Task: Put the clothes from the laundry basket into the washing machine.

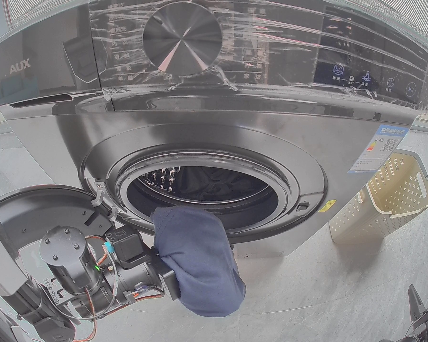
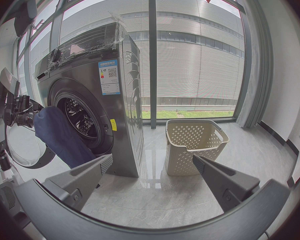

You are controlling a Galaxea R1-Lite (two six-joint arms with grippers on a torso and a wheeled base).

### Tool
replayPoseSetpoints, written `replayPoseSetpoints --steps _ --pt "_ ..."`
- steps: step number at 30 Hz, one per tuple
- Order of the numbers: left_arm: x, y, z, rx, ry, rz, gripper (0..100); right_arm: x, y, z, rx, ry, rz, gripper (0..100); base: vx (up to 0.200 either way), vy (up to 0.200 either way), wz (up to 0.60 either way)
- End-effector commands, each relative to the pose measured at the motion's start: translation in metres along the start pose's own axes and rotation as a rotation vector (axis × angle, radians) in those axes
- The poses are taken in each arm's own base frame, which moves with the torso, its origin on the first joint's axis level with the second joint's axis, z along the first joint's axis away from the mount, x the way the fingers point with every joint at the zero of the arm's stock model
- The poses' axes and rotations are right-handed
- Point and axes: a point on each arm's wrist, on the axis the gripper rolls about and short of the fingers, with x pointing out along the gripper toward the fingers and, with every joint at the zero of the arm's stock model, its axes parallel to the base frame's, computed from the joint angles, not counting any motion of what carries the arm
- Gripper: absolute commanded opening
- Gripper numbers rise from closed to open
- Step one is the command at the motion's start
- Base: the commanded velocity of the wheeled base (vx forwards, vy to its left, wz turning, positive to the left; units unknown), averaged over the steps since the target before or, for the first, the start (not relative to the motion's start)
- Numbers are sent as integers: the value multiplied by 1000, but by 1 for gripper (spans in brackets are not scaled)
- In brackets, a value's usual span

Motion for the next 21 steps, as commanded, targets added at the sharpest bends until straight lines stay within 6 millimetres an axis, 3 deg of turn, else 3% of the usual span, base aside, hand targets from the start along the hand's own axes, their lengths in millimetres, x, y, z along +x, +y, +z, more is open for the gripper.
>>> replayPoseSetpoints --steps 1,5,14,21 --pt "3 0 -8 2 34 0 0 0 0 -5 0 2 0 100 0 0 0" --pt "12 2 -11 1 40 6 0 0 0 -5 0 2 0 100 0 0 0" --pt "32 11 6 2 -58 32 0 0 0 -5 0 2 0 100 0 0 0" --pt "38 18 2 -3 -51 57 0 0 0 -5 0 2 0 100 0 0 0"
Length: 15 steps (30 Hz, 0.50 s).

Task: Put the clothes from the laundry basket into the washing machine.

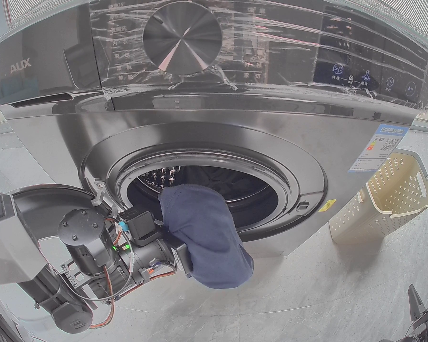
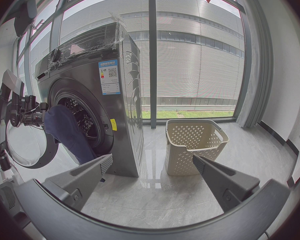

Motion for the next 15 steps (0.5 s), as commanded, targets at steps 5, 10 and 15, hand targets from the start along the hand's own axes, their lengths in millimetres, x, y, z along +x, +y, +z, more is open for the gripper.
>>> replayPoseSetpoints --steps 5,10,15 --pt "7 3 -9 -4 29 6 0 0 0 -5 0 1 0 100 0 0 0" --pt "14 6 -12 -4 31 12 0 0 0 -5 0 1 0 100 0 0 0" --pt "22 7 -13 -3 20 11 0 0 0 -5 0 1 0 100 0 0 0"
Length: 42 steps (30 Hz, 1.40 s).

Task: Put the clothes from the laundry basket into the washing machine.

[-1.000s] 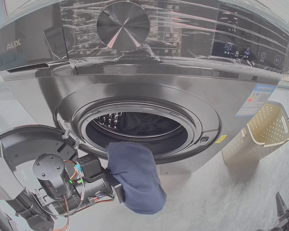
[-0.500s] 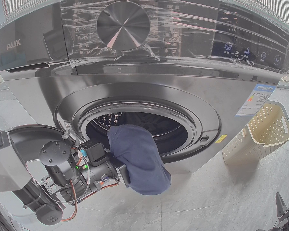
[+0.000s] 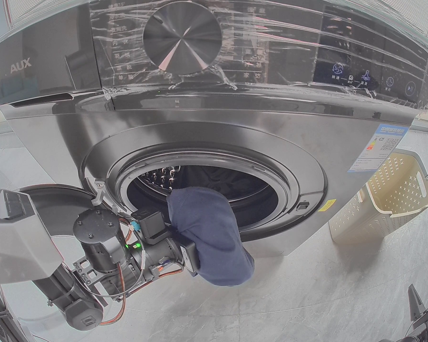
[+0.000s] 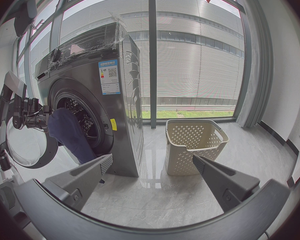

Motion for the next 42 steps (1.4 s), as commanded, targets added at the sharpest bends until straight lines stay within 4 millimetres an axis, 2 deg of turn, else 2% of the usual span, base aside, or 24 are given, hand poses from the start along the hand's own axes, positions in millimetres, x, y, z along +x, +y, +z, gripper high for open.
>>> replayPoseSetpoints --steps 1,4,20,31,38,42 --pt "9 2 -3 -1 -1 2 0 0 0 -5 0 1 0 100 0 0 0" --pt "14 2 -2 2 -15 -4 0 0 0 -5 0 1 0 100 0 0 0" --pt "12 1 -7 0 8 6 0 0 0 -5 0 1 0 100 0 0 0" --pt "13 0 -1 2 -18 0 0 0 0 -5 0 1 0 100 0 0 0" --pt "15 1 -6 1 -3 11 0 0 0 -5 0 1 0 100 0 0 0" --pt "20 8 -14 -1 14 43 0 0 0 -5 0 1 0 100 0 0 0"
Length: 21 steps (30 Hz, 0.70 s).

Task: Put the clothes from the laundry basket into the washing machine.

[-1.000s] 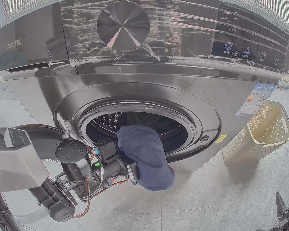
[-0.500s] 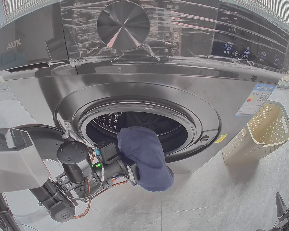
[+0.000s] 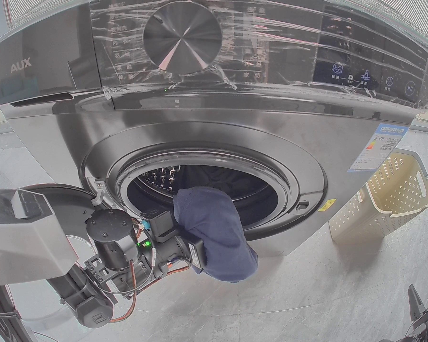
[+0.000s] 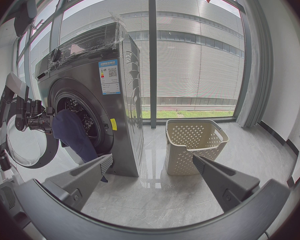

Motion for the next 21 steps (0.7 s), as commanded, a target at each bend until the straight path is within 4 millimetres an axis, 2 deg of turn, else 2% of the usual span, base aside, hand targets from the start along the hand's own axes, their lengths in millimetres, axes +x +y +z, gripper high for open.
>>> replayPoseSetpoints --steps 1,5,11,15,18,21 --pt "9 11 -8 -1 10 43 0 0 0 -5 0 0 0 100 0 0 0" --pt "28 27 -10 -2 -27 110 0 0 0 -5 0 0 0 100 0 0 0" --pt "39 28 -18 -5 -19 98 0 0 0 -5 0 1 0 100 0 0 0" --pt "61 26 -29 -2 -31 78 0 0 0 -5 0 0 0 100 0 0 0" --pt "86 39 -30 5 -94 101 0 0 0 -5 0 0 0 100 0 0 0" --pt "98 51 -29 10 -129 120 0 0 0 -5 0 0 0 100 0 0 0"
